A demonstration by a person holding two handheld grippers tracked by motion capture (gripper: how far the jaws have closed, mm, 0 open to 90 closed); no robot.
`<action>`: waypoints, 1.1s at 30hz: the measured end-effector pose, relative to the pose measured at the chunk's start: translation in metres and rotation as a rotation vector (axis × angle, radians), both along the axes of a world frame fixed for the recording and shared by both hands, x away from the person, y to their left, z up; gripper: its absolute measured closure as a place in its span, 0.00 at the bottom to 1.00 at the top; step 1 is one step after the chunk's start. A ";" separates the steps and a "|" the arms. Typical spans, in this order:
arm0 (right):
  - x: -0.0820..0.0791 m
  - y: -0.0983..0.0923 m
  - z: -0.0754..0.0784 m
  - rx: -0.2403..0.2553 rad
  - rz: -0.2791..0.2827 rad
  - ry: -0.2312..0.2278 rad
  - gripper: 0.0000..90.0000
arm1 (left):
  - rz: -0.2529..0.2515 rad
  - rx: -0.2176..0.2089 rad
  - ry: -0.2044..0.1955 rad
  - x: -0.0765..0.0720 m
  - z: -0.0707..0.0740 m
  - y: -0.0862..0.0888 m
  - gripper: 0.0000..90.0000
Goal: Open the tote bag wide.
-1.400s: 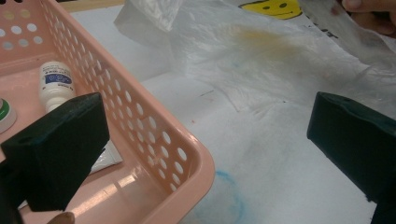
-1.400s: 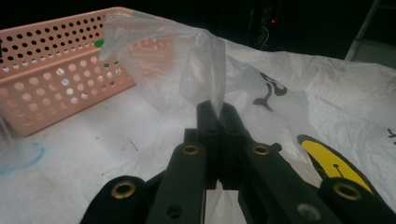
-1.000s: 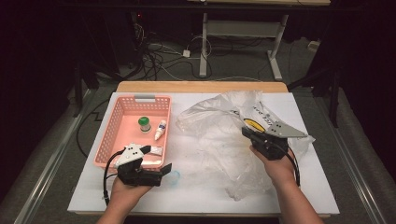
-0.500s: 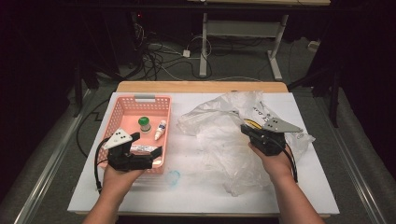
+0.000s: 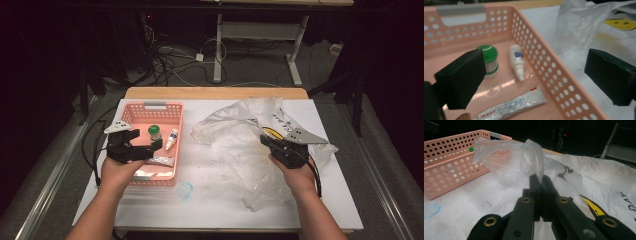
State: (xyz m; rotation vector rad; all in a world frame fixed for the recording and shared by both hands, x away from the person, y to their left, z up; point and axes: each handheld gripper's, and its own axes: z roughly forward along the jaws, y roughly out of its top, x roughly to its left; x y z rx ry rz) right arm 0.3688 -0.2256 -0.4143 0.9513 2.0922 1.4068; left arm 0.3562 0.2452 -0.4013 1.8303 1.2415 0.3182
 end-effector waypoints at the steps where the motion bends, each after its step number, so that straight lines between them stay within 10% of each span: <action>1: 0.000 0.000 0.000 -0.001 0.001 0.000 1.00 | 0.008 0.018 0.024 0.002 -0.001 0.002 0.06; 6: 0.001 0.002 -0.001 -0.004 0.004 0.000 1.00 | 0.003 0.129 0.112 0.013 -0.004 0.005 0.17; 20: -0.002 0.001 0.000 0.001 0.006 0.001 1.00 | -0.029 0.257 0.414 0.047 -0.026 0.011 0.58; 27: -0.002 0.000 0.001 0.001 0.004 -0.009 1.00 | -0.095 0.373 0.517 0.048 -0.031 0.007 0.96; 33: -0.003 0.000 0.002 0.001 0.001 -0.005 1.00 | -0.152 0.420 0.594 0.047 -0.033 0.001 0.97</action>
